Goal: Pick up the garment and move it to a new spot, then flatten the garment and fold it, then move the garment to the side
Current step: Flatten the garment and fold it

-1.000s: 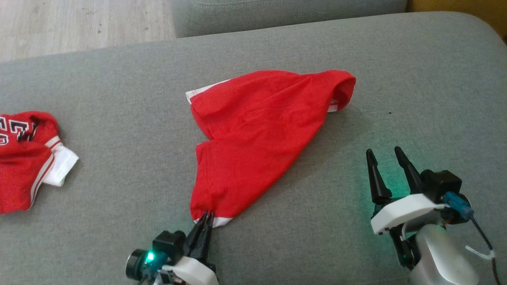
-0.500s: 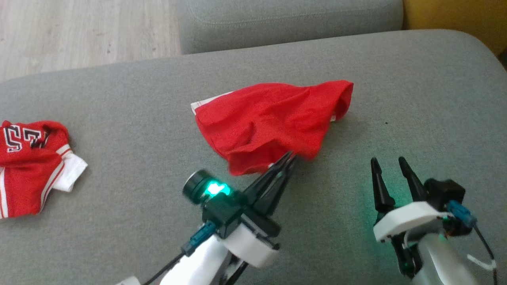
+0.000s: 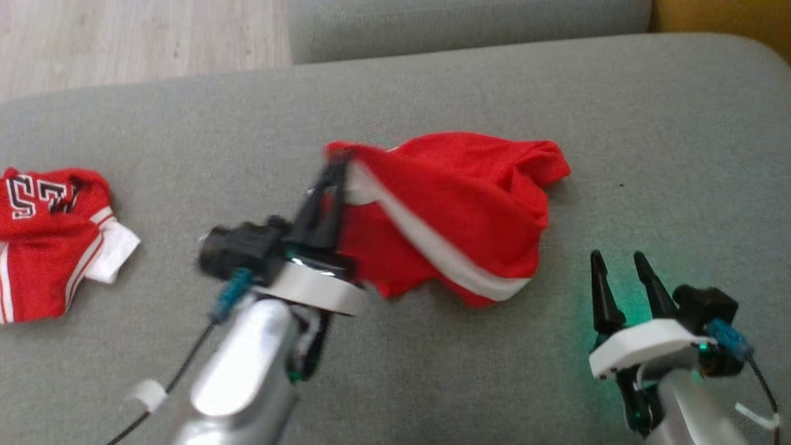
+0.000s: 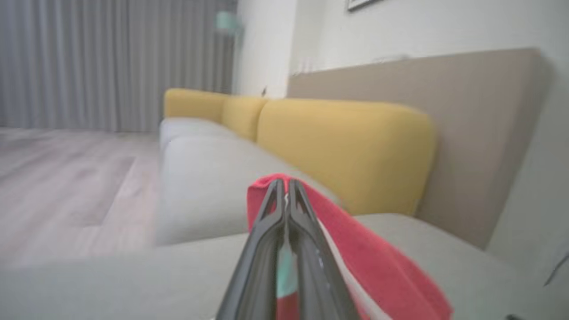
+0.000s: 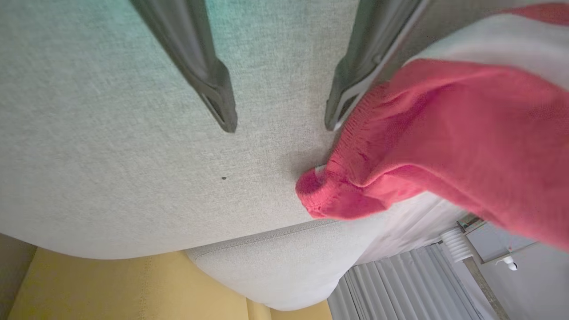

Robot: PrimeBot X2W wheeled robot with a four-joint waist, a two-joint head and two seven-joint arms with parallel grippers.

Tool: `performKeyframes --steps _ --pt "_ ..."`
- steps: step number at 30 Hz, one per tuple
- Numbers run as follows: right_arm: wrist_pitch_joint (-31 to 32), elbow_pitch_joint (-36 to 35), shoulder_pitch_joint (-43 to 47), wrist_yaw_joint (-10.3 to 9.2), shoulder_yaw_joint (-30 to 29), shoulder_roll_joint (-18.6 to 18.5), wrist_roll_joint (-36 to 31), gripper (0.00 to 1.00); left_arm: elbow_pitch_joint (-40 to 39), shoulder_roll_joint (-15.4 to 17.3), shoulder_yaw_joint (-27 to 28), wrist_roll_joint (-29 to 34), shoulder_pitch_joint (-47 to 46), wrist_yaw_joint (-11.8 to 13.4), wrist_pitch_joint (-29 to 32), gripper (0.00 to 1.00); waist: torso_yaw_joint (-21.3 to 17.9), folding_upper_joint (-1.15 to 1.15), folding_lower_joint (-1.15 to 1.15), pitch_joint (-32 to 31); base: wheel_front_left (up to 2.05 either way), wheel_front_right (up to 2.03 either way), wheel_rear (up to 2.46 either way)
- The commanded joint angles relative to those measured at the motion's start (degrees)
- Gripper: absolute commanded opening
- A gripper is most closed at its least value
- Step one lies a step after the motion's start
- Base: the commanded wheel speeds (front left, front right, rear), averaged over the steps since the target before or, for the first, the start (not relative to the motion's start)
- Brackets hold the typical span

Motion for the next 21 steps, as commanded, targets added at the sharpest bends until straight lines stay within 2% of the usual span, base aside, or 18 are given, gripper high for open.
performKeyframes --steps 1,5,9,10,11,12,21 --pt "-0.7 -2.0 -3.4 -0.04 2.0 0.2 0.6 1.0 1.5 1.3 4.7 0.4 -2.0 0.8 -0.2 0.0 0.2 0.0 0.0 1.6 0.0 0.0 0.0" --pt "-0.7 -2.3 -5.2 -0.04 3.8 0.2 1.6 1.0 9.3 3.7 10.9 2.2 -0.6 1.8 -0.2 0.0 0.3 0.0 0.0 3.6 0.0 0.0 0.0" --pt "-0.7 -2.3 -6.0 -0.04 6.2 0.2 2.9 1.0 14.0 4.7 17.1 3.1 0.8 2.6 -0.2 0.0 0.6 0.0 0.0 4.6 0.0 0.0 0.0" --pt "-0.7 -2.3 -6.1 -0.04 6.9 0.2 3.3 1.0 14.8 4.7 18.2 3.5 1.1 2.5 -0.2 0.27 0.7 0.0 0.0 4.7 0.0 0.0 0.0" --pt "-0.7 -2.3 -6.2 -0.04 7.8 0.2 3.8 1.0 15.3 4.6 19.3 3.9 1.5 2.5 -0.2 0.47 0.8 0.0 0.0 4.7 0.0 0.0 0.0" --pt "-0.7 -2.4 -6.1 -0.04 9.6 0.2 4.8 1.0 16.3 4.2 20.6 5.0 2.4 1.7 -0.2 1.0 1.1 0.0 0.0 4.6 0.0 0.0 0.0" --pt "-0.7 -1.7 -4.4 -0.04 17.5 -0.4 9.7 1.0 12.2 0.8 24.5 9.5 8.8 -0.5 -0.2 1.0 3.0 0.0 0.0 3.4 0.0 0.0 0.0"
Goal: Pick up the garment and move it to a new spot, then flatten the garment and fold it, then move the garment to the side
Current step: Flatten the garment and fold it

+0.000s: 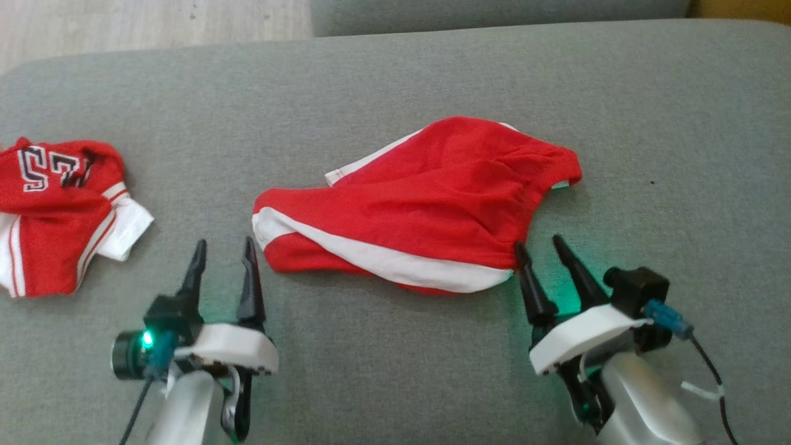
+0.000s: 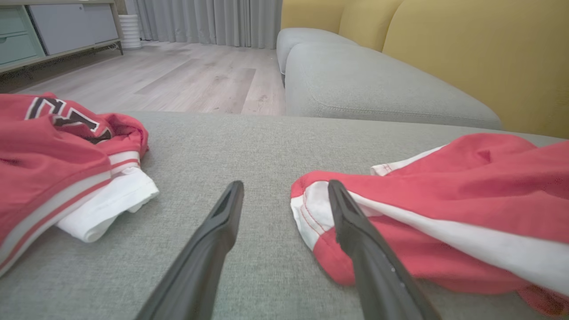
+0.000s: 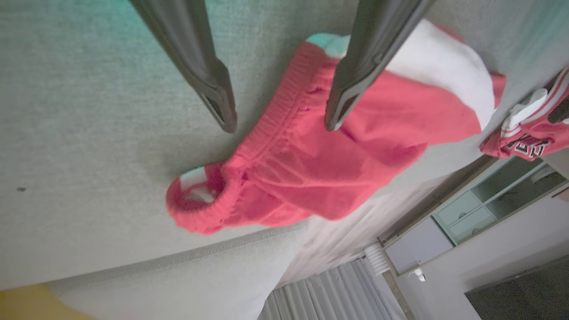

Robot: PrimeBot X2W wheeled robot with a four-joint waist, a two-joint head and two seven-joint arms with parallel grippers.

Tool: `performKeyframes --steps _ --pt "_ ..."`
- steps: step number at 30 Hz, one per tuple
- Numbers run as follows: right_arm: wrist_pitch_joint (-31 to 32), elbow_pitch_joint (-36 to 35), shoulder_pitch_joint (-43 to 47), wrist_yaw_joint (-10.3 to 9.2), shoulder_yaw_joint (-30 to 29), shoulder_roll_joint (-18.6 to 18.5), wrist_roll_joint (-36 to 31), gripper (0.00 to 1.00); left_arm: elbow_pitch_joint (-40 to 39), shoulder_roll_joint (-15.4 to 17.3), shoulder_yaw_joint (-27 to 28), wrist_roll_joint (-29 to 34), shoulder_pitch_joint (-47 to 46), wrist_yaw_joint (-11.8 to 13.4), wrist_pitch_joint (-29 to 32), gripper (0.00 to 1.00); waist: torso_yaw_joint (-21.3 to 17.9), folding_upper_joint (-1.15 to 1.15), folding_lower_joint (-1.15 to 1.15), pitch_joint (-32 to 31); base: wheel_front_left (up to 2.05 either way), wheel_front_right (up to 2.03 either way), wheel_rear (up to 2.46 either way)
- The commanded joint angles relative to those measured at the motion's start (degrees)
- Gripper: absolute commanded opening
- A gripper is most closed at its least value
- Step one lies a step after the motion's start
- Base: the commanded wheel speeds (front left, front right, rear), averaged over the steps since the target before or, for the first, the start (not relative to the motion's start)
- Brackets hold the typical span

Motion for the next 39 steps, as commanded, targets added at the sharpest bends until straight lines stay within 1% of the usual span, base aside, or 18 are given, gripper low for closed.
performKeyframes --steps 1,6,11,12,13,14,15,16,17,18,21,24,31,35,39 --pt "-0.7 -0.6 0.3 -0.04 2.4 -0.4 0.9 1.0 -2.9 0.4 2.0 1.1 0.3 -0.6 -0.3 1.0 0.6 0.0 0.0 -0.5 0.0 0.0 0.0" --pt "-0.7 3.4 -0.5 -0.04 3.9 -0.5 2.5 1.0 -5.4 -0.2 1.0 2.3 2.9 -1.7 -0.3 1.0 2.3 0.0 0.0 -0.9 0.0 0.0 0.0" --pt "-0.7 6.2 -2.0 -0.04 4.4 -0.2 3.0 1.0 -6.6 -0.3 -0.9 1.1 3.6 -2.0 -0.3 1.0 3.7 0.0 0.0 -0.8 0.0 0.0 0.0" --pt "-0.7 7.7 -2.5 -0.04 4.4 -0.1 3.3 0.72 -7.1 -0.3 -1.6 0.9 3.8 -2.0 -0.3 1.0 4.2 0.0 0.0 -0.8 0.0 0.0 0.0" --pt "-0.7 7.7 -2.5 -0.04 4.4 -0.1 3.3 0.72 -7.1 -0.3 -1.6 0.9 3.8 -2.0 -0.3 1.0 4.2 0.0 0.0 -0.8 0.0 0.0 0.0" --pt "-0.7 8.3 -2.8 -0.04 4.6 -0.1 3.4 0.49 -7.3 -0.3 -1.9 0.8 3.9 -1.9 -0.3 1.0 4.4 0.0 0.0 -0.7 0.0 0.0 0.0" --pt "-0.7 8.9 -3.1 -0.04 4.6 0.0 3.6 0.36 -7.4 -0.3 -2.1 0.8 4.0 -1.9 -0.3 1.0 4.6 0.0 0.0 -0.7 0.0 0.0 0.0" --pt "-0.7 9.3 -3.3 -0.04 4.5 0.0 3.7 0.29 -7.6 -0.3 -2.2 0.8 4.0 -1.8 -0.3 1.0 4.7 0.0 0.0 -0.6 0.0 0.0 0.0" --pt "-0.7 9.5 -3.5 -0.04 4.5 0.0 3.8 0.11 -7.8 -0.3 -2.2 0.8 4.1 -1.7 -0.3 1.0 4.8 0.0 0.0 -0.6 0.0 0.0 0.0" --pt "-0.7 9.6 -3.5 -0.04 4.5 0.1 3.9 0.0 -7.9 -0.3 -2.3 0.8 4.1 -1.7 -0.3 1.0 4.8 0.0 0.0 -0.6 0.0 0.0 0.0" --pt "-0.7 9.0 -3.4 -0.04 3.6 0.1 4.1 0.0 -8.3 -0.3 -2.4 0.9 4.6 -1.7 -0.3 1.0 4.5 0.0 0.0 -0.8 0.0 0.0 0.0" --pt "-0.7 7.3 -2.6 -0.04 1.5 -0.1 4.0 0.0 -8.5 -0.3 -2.9 0.8 5.1 -1.9 -0.3 1.0 3.8 0.0 0.0 -1.4 0.0 0.0 0.0" --pt "-0.7 2.6 -0.2 -0.04 -4.9 -2.4 1.5 0.0 -8.9 -0.3 -5.4 -0.3 5.9 -2.1 -0.3 1.0 0.9 0.0 0.0 -3.2 0.0 0.0 0.0" --pt "-0.5 3.0 -0.7 -0.04 -7.1 -3.0 -1.9 0.0 -8.9 -0.3 -7.7 -1.1 6.0 -1.8 -0.3 1.0 0.4 0.0 0.0 -2.9 0.0 0.0 0.0" --pt "0.6 4.8 -4.5 -0.04 -9.6 -2.6 -6.6 0.0 -8.8 -0.3 -9.8 -1.6 5.0 -1.6 -0.3 1.0 1.3 0.0 0.0 -1.0 0.0 0.0 0.0"
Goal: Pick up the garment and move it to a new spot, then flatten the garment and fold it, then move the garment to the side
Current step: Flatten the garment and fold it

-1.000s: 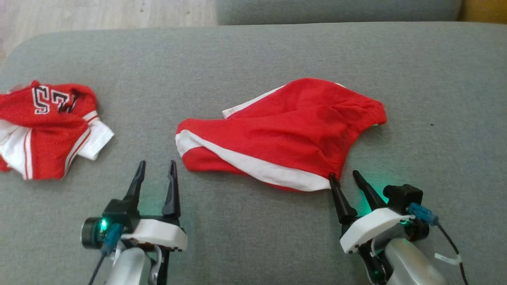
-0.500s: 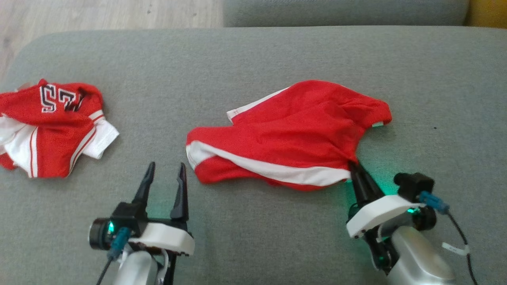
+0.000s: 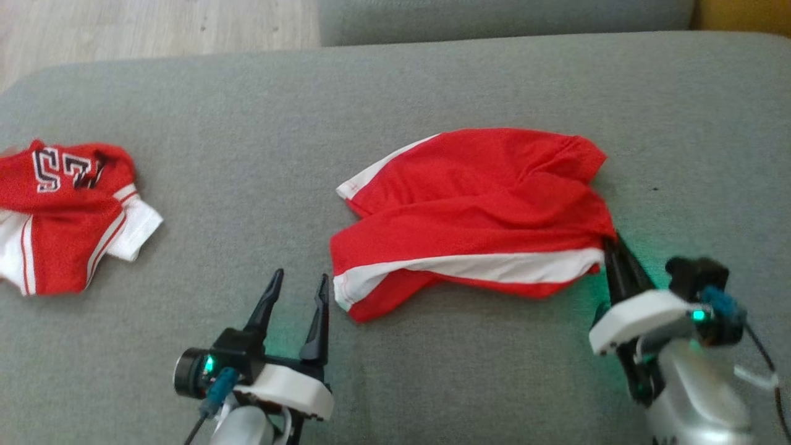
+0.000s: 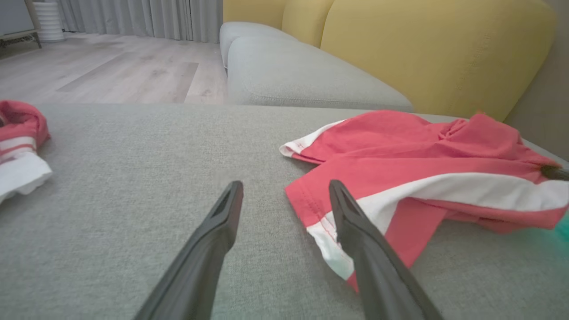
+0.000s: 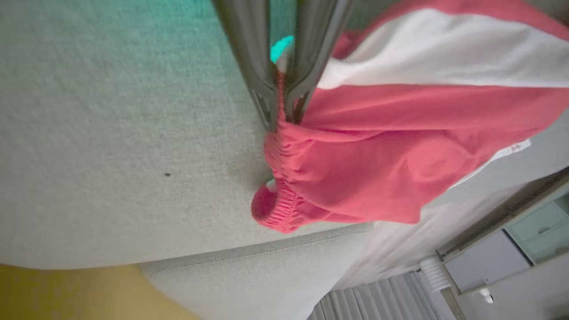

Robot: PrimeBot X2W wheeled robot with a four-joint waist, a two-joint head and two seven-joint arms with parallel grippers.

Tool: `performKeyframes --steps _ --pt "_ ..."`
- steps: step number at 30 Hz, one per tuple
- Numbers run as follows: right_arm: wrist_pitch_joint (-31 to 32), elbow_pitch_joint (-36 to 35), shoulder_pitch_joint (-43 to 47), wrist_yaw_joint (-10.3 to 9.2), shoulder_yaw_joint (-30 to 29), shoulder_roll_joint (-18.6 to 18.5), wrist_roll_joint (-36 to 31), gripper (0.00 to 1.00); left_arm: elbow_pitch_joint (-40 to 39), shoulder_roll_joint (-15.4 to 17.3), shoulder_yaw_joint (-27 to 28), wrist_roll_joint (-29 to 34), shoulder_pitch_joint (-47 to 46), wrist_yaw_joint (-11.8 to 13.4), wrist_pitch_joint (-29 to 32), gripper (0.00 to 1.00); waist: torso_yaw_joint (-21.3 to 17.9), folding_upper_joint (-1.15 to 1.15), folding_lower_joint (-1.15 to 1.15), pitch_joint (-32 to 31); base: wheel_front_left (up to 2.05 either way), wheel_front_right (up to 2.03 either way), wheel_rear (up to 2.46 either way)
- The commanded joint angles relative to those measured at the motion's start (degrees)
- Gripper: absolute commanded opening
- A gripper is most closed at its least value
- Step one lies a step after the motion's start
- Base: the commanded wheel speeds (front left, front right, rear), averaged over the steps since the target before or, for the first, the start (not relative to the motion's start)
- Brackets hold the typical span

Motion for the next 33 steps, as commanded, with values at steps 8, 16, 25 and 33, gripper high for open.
performKeyframes --steps 8,16,25,33 --pt "-0.3 9.2 -12.4 -0.04 -6.9 1.6 -12.7 0.73 -0.4 0.2 -0.1 0.0 -3.4 0.5 -0.3 1.0 3.6 0.0 0.0 1.9 0.0 0.0 0.0" --pt "-1.4 7.9 -10.7 -0.04 -11.9 2.9 -15.7 1.0 -0.6 0.2 2.8 0.0 -1.0 1.6 -0.3 1.0 1.8 0.0 0.0 -1.4 0.0 0.0 0.0" --pt "-1.5 -5.9 1.8 -0.04 -7.5 3.0 -9.7 1.0 -2.7 0.2 7.2 1.4 3.5 2.1 -0.3 1.0 -0.4 0.0 0.0 -5.9 0.0 0.0 0.0" --pt "-1.5 -7.4 7.8 -0.04 -6.2 3.1 -6.9 1.0 -4.3 0.2 7.7 1.8 7.6 1.8 -0.3 1.0 -0.5 0.0 0.0 -8.1 0.0 0.0 0.0"
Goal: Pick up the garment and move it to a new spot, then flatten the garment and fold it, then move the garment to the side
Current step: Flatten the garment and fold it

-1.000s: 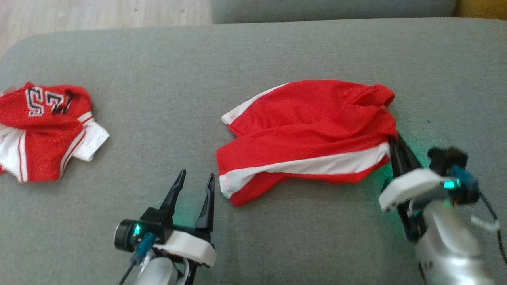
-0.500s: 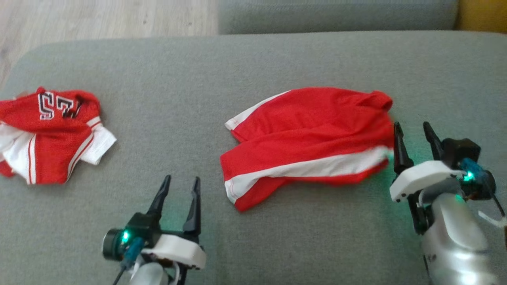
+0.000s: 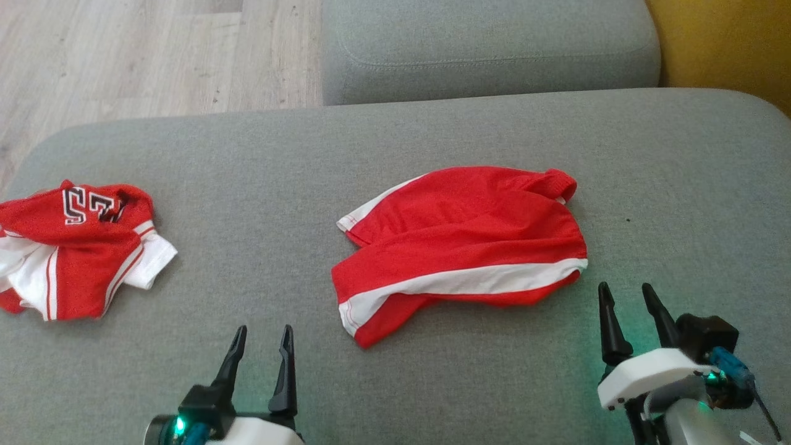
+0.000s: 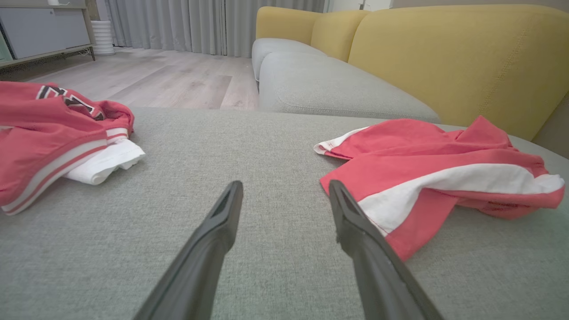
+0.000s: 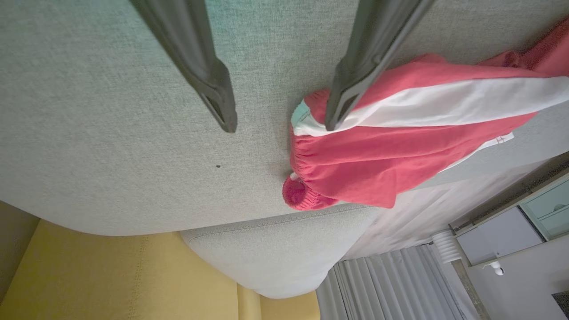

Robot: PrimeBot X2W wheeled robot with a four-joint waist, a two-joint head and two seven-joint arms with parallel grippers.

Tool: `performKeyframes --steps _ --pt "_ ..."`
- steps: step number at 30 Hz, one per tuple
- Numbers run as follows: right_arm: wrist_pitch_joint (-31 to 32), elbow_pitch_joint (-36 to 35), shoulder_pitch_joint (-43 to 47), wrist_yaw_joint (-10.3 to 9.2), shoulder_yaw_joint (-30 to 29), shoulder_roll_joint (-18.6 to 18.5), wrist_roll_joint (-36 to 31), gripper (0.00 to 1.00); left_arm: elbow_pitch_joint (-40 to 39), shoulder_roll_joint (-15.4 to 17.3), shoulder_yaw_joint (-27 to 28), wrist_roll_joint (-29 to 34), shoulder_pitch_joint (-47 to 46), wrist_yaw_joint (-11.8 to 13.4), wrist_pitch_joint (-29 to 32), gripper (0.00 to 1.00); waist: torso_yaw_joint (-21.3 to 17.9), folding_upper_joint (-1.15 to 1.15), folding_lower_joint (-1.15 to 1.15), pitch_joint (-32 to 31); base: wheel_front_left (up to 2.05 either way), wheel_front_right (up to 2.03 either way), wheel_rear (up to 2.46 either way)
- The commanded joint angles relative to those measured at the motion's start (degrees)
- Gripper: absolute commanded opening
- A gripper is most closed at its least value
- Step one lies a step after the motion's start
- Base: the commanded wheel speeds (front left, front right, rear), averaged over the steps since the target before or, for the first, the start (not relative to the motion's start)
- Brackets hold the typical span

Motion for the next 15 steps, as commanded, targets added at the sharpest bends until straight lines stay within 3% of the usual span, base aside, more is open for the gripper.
performKeyframes --steps 1,8,15 --pt "-0.8 -1.9 -1.5 -0.04 1.6 -0.1 0.2 1.0 -2.0 0.2 1.8 0.5 -1.4 0.2 -0.3 1.0 0.0 0.0 0.01 -0.1 0.0 0.0 0.0" --pt "-0.8 -1.8 -2.3 -0.04 2.1 -0.1 0.5 1.0 -1.9 0.2 0.8 -0.5 -1.8 -0.5 -0.3 1.0 -0.2 0.0 0.01 0.3 0.0 0.0 0.0" --pt "-0.8 -2.4 -3.7 -0.04 3.6 -0.1 0.8 1.0 2.6 0.2 -5.2 -8.8 -6.8 -5.1 -0.3 1.0 -1.3 0.0 0.01 3.7 0.0 0.0 0.0"
